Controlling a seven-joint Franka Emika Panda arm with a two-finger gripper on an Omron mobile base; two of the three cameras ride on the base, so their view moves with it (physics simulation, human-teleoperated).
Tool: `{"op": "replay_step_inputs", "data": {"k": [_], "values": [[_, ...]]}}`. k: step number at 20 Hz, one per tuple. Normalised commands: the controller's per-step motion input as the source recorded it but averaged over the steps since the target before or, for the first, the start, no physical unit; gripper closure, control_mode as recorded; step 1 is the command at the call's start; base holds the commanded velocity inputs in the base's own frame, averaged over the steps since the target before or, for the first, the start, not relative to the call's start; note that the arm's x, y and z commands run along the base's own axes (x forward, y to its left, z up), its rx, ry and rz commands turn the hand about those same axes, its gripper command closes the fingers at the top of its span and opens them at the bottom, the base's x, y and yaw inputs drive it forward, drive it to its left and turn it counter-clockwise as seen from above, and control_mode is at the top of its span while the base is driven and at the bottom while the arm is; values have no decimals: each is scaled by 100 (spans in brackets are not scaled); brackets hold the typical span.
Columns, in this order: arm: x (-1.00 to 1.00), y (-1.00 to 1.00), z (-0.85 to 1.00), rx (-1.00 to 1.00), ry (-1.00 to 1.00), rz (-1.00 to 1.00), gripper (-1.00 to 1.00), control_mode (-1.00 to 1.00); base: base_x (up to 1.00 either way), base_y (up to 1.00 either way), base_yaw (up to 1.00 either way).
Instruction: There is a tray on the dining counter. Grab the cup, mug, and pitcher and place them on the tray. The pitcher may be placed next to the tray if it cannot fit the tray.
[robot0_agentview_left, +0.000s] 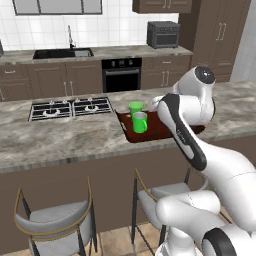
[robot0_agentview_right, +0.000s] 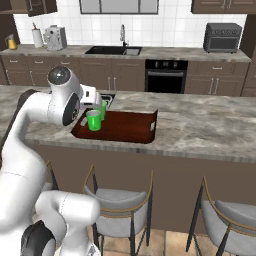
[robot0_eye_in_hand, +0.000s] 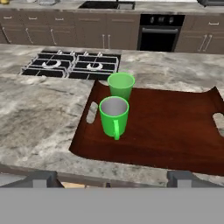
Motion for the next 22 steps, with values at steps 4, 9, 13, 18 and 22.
{"op": "replay_step_inputs", "data": {"k": [4, 9, 13, 18, 22], "values": [[-53, -10, 56, -4, 7, 0, -100, -100, 0, 0, 0], [-64, -21, 31, -6, 5, 0, -100, -100, 0, 0, 0], [-65, -4, 1, -1, 0, 0, -100, -100, 0, 0, 0], [-49, 0, 0, 0, 1, 0, -100, -100, 0, 0, 0], [-38, 0, 0, 0, 1, -5, -100, -100, 0, 0, 0]]}}
